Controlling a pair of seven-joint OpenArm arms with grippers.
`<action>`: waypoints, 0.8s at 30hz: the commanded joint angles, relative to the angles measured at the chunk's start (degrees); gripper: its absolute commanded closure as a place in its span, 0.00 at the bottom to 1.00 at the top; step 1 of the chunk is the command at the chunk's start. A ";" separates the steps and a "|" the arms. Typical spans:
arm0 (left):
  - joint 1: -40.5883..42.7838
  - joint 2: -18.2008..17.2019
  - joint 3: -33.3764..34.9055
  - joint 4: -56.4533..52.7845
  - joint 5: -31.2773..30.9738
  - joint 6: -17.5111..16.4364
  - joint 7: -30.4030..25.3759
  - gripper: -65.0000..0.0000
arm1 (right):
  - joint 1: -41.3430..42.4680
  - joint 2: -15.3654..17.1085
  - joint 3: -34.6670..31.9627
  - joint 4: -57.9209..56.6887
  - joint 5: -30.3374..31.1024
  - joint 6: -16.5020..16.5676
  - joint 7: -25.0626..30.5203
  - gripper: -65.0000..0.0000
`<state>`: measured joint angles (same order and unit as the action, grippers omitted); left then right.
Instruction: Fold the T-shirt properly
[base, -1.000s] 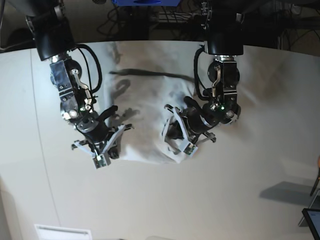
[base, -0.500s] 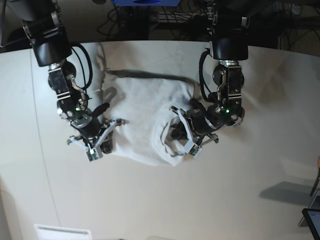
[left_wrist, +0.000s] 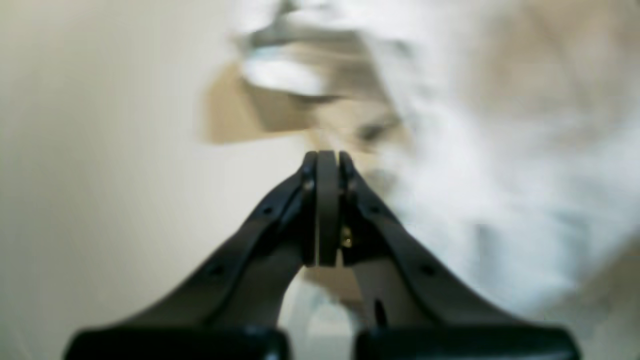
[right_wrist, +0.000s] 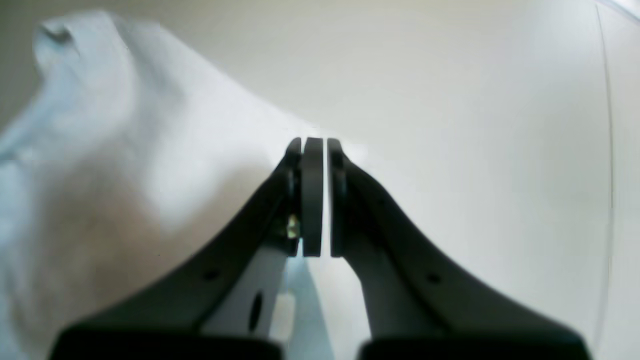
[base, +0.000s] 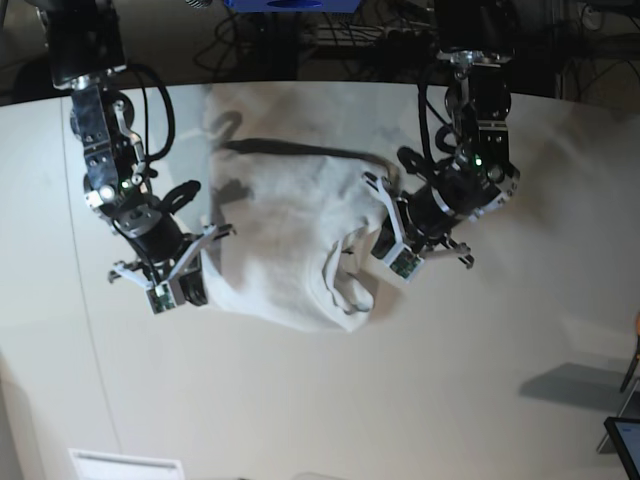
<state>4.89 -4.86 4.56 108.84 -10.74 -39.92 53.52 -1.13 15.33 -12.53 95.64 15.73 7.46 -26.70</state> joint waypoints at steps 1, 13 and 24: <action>1.40 0.16 -0.03 3.12 -0.64 -0.08 -0.81 1.00 | -0.24 0.45 1.94 2.26 0.23 0.05 1.16 0.97; 7.73 1.92 -0.12 4.17 -3.54 -0.08 -1.08 1.00 | -11.84 0.54 8.45 3.75 0.23 0.05 -0.16 0.97; 2.81 2.09 -0.03 -7.52 3.31 -0.08 -1.25 1.00 | -15.80 -0.70 7.92 3.75 0.32 0.05 -0.42 0.97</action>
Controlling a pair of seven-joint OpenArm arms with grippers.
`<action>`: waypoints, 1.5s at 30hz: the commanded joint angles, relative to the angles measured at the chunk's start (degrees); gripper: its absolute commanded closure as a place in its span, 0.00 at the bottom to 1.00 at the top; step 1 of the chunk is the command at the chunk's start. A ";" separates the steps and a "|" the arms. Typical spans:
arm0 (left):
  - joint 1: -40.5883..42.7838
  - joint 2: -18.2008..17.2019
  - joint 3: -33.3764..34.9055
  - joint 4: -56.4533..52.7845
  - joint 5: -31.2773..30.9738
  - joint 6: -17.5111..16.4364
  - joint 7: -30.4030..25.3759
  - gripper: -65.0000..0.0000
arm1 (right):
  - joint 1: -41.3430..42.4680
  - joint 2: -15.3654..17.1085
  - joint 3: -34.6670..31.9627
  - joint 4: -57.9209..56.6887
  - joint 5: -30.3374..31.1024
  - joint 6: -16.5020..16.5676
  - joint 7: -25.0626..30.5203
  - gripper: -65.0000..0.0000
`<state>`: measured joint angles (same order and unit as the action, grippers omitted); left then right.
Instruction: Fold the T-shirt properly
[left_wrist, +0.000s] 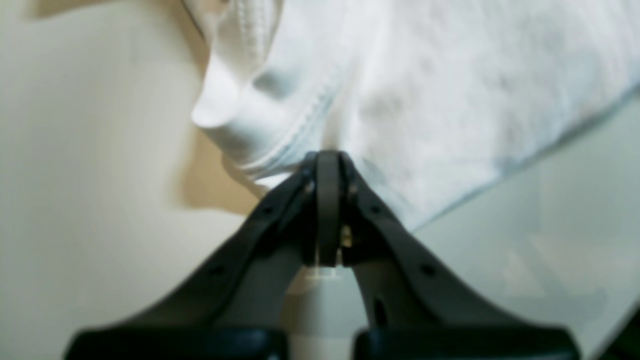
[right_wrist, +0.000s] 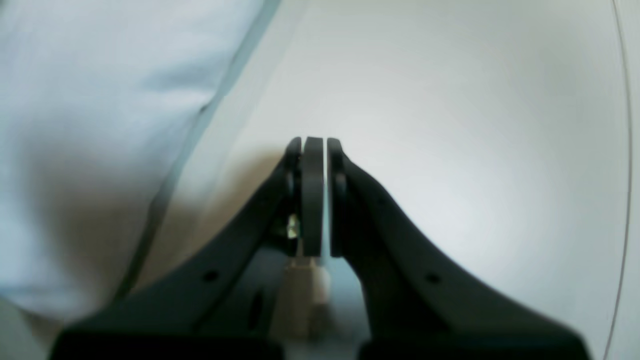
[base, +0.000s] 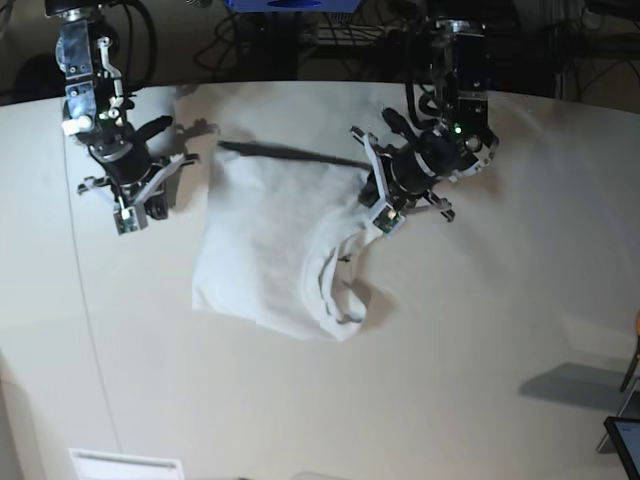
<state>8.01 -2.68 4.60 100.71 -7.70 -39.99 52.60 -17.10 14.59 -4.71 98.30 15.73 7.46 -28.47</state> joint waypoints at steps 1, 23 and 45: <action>-1.64 -0.18 -0.07 -0.62 0.28 -0.01 -0.33 1.00 | -0.17 -0.66 0.09 1.08 0.23 0.05 1.44 0.97; -36.54 5.62 8.81 -47.91 0.10 5.92 -22.58 1.00 | -0.87 -1.18 -0.70 1.08 0.23 0.14 1.79 0.97; -26.60 6.77 -2.53 -26.90 -0.52 4.51 -16.86 1.00 | -6.41 -1.45 -1.22 7.76 0.14 -0.04 3.19 0.97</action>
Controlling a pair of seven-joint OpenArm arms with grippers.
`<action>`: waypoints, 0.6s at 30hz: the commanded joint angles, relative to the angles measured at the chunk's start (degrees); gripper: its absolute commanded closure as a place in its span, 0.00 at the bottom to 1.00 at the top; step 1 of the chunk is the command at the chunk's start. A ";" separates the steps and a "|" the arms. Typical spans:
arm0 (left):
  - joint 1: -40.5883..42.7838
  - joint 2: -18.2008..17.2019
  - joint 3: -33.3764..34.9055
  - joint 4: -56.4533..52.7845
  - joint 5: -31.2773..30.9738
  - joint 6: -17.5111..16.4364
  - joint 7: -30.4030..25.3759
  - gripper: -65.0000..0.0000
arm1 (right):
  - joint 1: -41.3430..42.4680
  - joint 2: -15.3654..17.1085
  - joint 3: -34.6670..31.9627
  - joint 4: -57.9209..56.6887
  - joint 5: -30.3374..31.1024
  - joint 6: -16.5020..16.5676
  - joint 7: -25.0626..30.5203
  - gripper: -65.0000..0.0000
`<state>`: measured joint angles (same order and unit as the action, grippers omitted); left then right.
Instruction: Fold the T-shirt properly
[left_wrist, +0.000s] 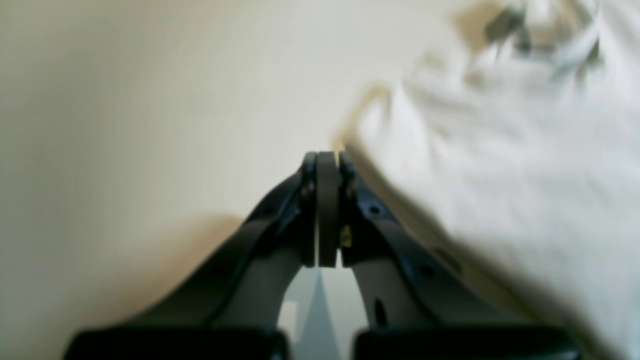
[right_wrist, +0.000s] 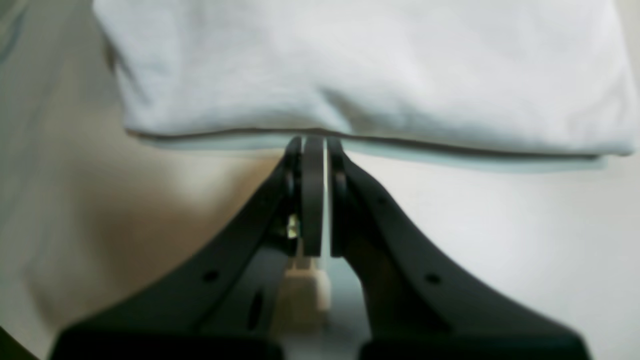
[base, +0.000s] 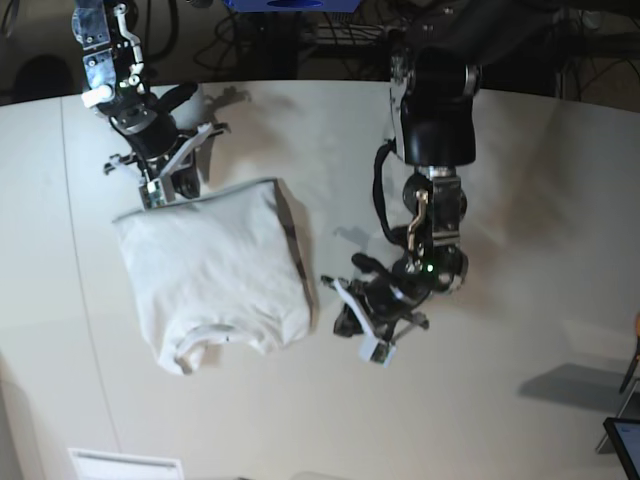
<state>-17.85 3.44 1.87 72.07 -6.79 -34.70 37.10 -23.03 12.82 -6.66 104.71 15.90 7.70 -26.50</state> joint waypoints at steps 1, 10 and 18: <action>2.59 0.65 0.02 5.60 -2.31 -1.92 -1.19 1.00 | -1.28 0.15 1.51 1.54 -0.03 -0.28 1.31 0.97; 25.36 2.40 1.43 33.11 -10.40 -3.50 -2.07 1.00 | -4.27 -0.64 3.80 2.06 0.06 -0.28 8.35 0.97; 29.76 3.02 13.12 35.14 -10.66 -3.06 -13.85 1.00 | -2.51 -0.29 5.91 2.15 0.14 0.08 8.70 0.97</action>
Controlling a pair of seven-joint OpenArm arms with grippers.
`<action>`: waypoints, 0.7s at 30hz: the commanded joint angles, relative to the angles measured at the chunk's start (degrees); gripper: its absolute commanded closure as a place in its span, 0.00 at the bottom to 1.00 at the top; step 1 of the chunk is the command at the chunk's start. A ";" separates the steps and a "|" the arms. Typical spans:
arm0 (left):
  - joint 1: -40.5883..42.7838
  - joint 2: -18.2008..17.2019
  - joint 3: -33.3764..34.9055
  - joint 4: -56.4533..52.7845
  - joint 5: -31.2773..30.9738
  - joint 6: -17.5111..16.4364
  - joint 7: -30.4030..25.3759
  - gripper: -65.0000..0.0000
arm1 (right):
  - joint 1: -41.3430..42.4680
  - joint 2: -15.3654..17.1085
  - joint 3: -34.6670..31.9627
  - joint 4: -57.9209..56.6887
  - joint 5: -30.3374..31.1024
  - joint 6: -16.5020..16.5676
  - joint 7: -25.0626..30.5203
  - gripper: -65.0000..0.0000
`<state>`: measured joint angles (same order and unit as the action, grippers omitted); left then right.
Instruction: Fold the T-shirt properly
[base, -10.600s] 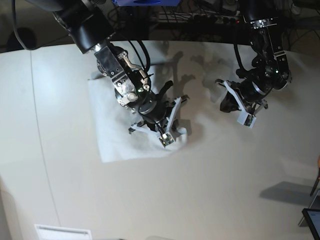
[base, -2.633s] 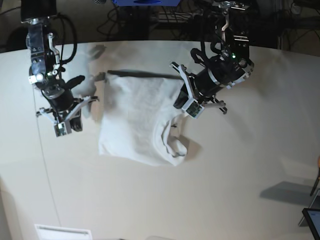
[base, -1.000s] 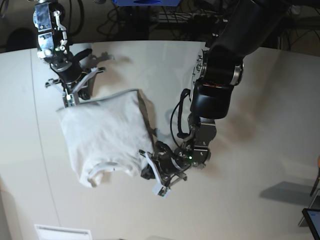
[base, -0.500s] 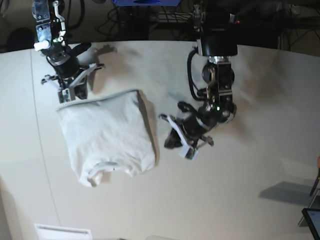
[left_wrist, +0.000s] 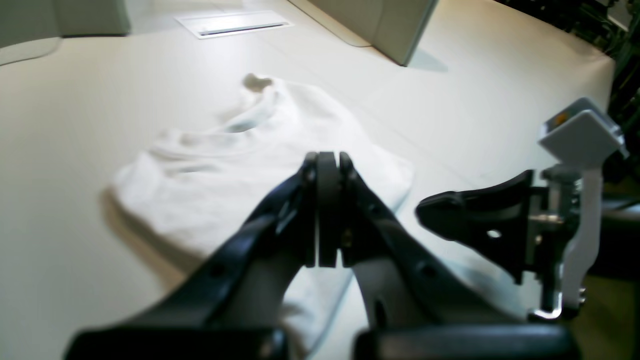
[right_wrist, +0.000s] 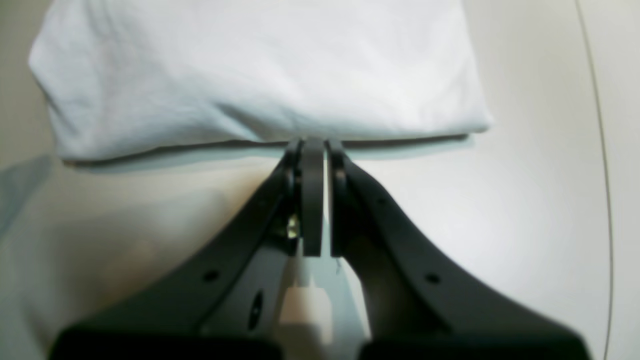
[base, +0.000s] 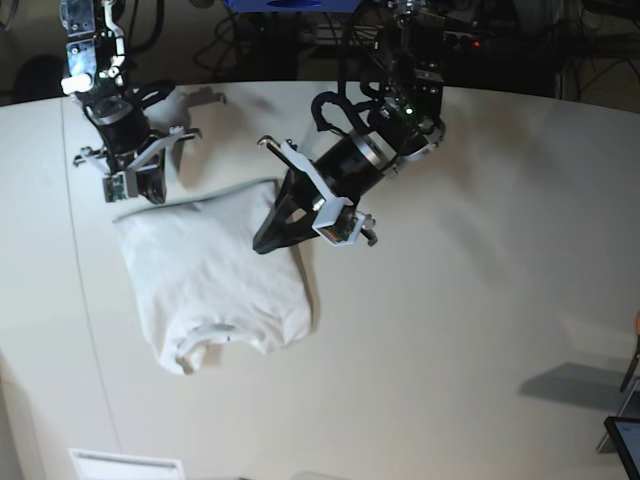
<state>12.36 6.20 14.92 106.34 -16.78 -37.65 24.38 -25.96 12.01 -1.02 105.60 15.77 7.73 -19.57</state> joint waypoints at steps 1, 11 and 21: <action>-0.62 0.35 1.21 -0.72 -0.68 0.33 -2.71 1.00 | 0.68 0.60 0.27 1.26 0.27 0.05 1.77 0.97; -8.27 0.35 3.68 -19.62 -0.59 4.90 -12.73 1.00 | 7.45 1.84 -0.08 2.22 0.27 0.05 3.79 0.97; -11.35 0.70 5.35 -31.14 7.68 4.99 -13.08 1.00 | 14.48 1.22 -0.35 -3.32 0.45 3.04 3.70 0.97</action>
<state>1.87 6.52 20.29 74.08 -8.23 -32.40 12.40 -12.01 13.08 -1.52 101.25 15.94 10.68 -17.52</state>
